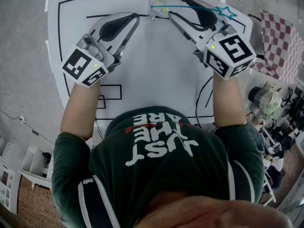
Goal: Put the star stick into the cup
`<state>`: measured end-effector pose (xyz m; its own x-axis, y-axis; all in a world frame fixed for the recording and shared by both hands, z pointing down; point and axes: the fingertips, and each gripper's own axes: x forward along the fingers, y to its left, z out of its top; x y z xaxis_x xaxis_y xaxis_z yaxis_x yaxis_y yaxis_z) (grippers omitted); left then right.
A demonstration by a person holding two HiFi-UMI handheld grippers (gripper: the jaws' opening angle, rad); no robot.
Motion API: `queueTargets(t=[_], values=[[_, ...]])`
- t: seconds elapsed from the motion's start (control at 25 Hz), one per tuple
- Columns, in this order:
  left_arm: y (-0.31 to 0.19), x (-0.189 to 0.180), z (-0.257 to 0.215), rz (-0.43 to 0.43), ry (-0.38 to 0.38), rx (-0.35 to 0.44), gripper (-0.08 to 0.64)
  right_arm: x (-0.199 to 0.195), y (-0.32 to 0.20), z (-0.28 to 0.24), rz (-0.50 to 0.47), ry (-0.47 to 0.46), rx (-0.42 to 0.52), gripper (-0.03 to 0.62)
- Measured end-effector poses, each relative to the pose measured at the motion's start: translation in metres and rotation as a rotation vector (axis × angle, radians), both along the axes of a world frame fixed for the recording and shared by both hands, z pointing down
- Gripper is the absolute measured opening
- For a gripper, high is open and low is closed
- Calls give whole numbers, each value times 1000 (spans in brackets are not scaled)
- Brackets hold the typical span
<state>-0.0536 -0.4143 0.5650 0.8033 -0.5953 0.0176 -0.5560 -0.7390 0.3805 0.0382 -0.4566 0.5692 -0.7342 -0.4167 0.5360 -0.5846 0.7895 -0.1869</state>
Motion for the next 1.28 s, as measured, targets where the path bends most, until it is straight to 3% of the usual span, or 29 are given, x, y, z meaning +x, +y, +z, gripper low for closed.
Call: queueTargets(t=[0.52,0.8,1.04,1.28], values=[[37,-19,-38,-38,-5,21,8,22,41,-17,95,16,-69,258],[77,-45,-78,-39,22,39,8,8,79,-66,106,-60,-61,249],[115,-78,-115,-6,42,80,8,-9,115,-123,160,-96,18,94],[163,-111,-150,35,40,107,8,-28,169,-165,193,-138,51,51]])
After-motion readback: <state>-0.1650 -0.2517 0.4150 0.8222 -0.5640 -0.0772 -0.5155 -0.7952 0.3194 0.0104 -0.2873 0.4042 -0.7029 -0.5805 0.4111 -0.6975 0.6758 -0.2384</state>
